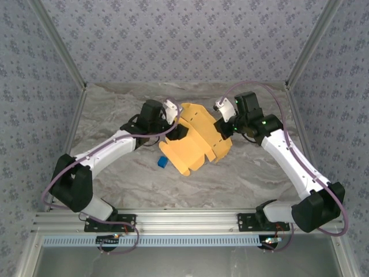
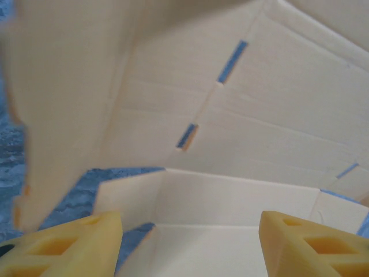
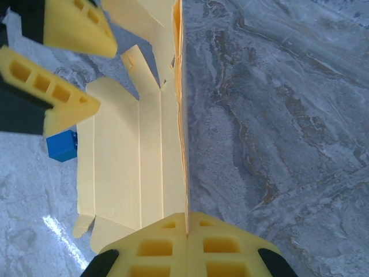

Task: Fold the paper box

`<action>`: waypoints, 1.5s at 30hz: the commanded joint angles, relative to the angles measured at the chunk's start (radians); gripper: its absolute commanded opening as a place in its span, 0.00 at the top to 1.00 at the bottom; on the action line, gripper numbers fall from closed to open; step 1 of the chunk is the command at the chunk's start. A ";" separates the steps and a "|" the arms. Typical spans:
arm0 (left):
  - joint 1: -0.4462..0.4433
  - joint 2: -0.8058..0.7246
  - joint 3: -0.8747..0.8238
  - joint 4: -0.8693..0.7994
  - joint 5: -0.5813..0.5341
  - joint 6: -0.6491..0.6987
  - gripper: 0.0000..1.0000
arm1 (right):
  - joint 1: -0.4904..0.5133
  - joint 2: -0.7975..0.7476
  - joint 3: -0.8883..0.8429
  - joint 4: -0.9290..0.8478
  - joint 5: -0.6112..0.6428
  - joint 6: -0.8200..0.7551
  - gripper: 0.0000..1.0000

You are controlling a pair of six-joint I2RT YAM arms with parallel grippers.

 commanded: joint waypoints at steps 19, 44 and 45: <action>0.040 0.128 0.121 -0.019 0.225 -0.017 0.48 | -0.041 0.032 0.045 0.030 -0.071 0.059 1.00; 0.017 0.209 0.076 0.125 0.244 -0.080 0.53 | -0.055 0.044 0.011 0.130 -0.206 0.159 1.00; 0.016 0.212 0.078 0.129 0.243 -0.081 0.53 | -0.056 0.043 0.008 0.129 -0.207 0.157 1.00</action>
